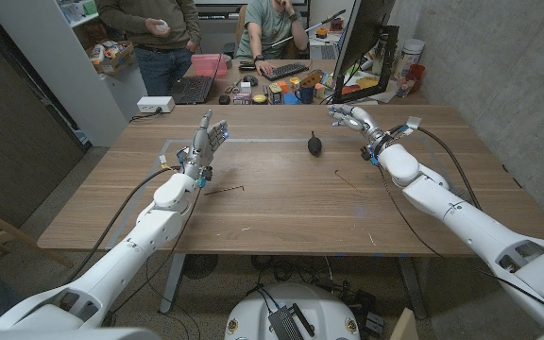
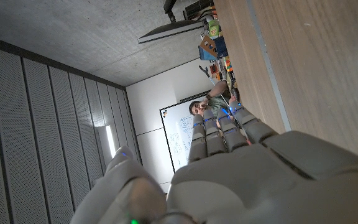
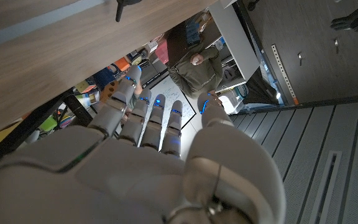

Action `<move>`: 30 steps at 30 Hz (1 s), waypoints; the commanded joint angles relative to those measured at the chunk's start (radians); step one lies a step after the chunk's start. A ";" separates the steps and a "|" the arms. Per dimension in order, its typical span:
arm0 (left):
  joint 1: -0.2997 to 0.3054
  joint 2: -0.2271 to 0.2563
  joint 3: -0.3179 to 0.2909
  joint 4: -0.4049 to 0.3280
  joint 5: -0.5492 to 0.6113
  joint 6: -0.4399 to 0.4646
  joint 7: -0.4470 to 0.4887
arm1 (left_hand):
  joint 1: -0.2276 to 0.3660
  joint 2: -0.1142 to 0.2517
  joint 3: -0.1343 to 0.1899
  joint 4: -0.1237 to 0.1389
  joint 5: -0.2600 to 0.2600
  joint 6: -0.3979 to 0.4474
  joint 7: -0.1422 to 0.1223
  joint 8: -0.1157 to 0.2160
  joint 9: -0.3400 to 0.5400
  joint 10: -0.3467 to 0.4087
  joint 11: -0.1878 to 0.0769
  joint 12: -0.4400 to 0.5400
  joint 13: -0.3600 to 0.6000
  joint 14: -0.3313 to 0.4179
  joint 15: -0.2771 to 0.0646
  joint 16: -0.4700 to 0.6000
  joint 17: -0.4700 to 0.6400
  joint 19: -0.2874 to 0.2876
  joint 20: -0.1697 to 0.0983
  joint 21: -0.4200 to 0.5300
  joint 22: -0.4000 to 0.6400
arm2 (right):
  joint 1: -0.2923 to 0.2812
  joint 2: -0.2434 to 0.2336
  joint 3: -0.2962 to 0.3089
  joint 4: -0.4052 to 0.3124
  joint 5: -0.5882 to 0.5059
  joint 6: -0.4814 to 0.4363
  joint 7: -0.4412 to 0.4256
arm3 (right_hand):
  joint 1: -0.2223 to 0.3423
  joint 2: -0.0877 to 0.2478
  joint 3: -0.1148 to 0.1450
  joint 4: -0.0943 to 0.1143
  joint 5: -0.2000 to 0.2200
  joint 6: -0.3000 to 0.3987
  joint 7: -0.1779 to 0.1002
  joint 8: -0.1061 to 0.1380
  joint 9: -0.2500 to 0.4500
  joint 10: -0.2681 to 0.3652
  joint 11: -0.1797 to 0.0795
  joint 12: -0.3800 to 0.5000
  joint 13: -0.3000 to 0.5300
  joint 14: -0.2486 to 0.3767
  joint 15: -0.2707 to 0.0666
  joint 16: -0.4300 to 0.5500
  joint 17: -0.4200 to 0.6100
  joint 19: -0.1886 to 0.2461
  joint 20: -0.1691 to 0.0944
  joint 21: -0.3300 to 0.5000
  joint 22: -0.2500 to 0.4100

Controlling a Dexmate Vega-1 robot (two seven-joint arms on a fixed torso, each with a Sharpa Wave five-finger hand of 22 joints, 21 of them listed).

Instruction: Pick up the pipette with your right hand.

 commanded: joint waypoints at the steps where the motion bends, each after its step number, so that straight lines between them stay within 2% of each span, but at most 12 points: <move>1: 0.057 0.022 -0.013 -0.086 0.018 0.026 0.076 | 0.010 -0.001 0.004 -0.005 0.005 0.011 0.002 0.003 0.003 0.010 -0.001 0.002 0.005 0.009 -0.002 0.004 0.004 0.002 0.007 0.001 0.003 | 0.137 0.051 -0.073 0.190 -0.096 0.155 0.048 | 0.056 -0.003 0.028 -0.003 0.003 0.006 -0.020 -0.003 0.004 0.011 -0.003 0.004 0.004 0.017 -0.004 -0.005 0.002 0.024 -0.012 0.003 0.001; 8: 0.077 0.033 -0.016 -0.121 0.026 0.046 0.102 | 0.011 0.000 0.003 -0.006 0.006 0.014 0.005 0.004 0.003 0.011 -0.002 0.003 0.005 0.008 -0.001 0.004 0.005 0.001 0.007 0.001 0.003 | 0.179 0.065 -0.105 0.256 -0.196 0.231 -0.022 | 0.159 -0.002 0.079 -0.003 -0.006 0.016 -0.049 -0.004 0.005 0.006 -0.020 -0.004 0.005 0.004 -0.005 -0.016 0.003 0.037 -0.011 -0.014 -0.002; 15: 0.083 0.035 -0.012 -0.139 0.031 0.065 0.115 | 0.012 0.001 0.002 -0.006 0.006 0.015 0.004 0.003 0.003 0.011 -0.003 0.003 0.005 0.009 -0.001 0.004 0.005 0.001 0.008 0.001 0.003 | 0.221 0.057 -0.142 0.288 -0.320 0.265 -0.110 | 0.196 0.004 0.100 0.000 -0.012 0.015 -0.064 -0.006 0.006 -0.008 -0.030 -0.011 0.005 -0.004 -0.003 -0.017 0.005 0.037 -0.004 -0.024 -0.002; 20: 0.085 0.037 -0.011 -0.149 0.036 0.078 0.128 | 0.012 0.001 0.001 -0.006 0.007 0.017 0.003 0.004 0.003 0.010 -0.003 0.002 0.005 0.009 -0.002 0.004 0.005 0.001 0.008 0.001 0.003 | 0.253 0.028 -0.182 0.260 -0.469 0.236 -0.196 | 0.225 0.004 0.118 0.002 -0.021 -0.008 -0.069 -0.016 0.007 -0.030 -0.035 -0.020 0.006 -0.012 0.001 -0.017 0.006 0.049 -0.003 -0.030 -0.003; 23: 0.087 0.040 -0.011 -0.159 0.039 0.089 0.137 | 0.012 0.002 0.001 -0.007 0.007 0.018 0.003 0.004 0.003 0.010 -0.003 0.002 0.006 0.009 -0.001 0.004 0.005 0.001 0.008 0.001 0.003 | 0.273 0.010 -0.207 0.241 -0.541 0.207 -0.217 | 0.248 -0.006 0.132 0.004 -0.039 -0.055 -0.062 -0.029 0.008 -0.054 -0.036 -0.028 0.007 -0.026 0.014 -0.020 0.007 0.056 0.004 -0.039 -0.004; 30: 0.096 0.047 -0.017 -0.177 0.042 0.097 0.149 | 0.013 0.002 0.000 -0.007 0.007 0.017 0.003 0.003 0.003 0.010 -0.001 0.002 0.006 0.009 -0.002 0.003 0.005 0.001 0.008 0.001 0.003 | 0.315 -0.019 -0.255 0.232 -0.647 0.173 -0.248 | 0.257 -0.035 0.138 0.008 -0.065 -0.088 -0.065 -0.030 0.009 -0.091 -0.034 -0.037 0.009 -0.040 0.025 -0.019 0.008 0.062 0.012 -0.052 -0.005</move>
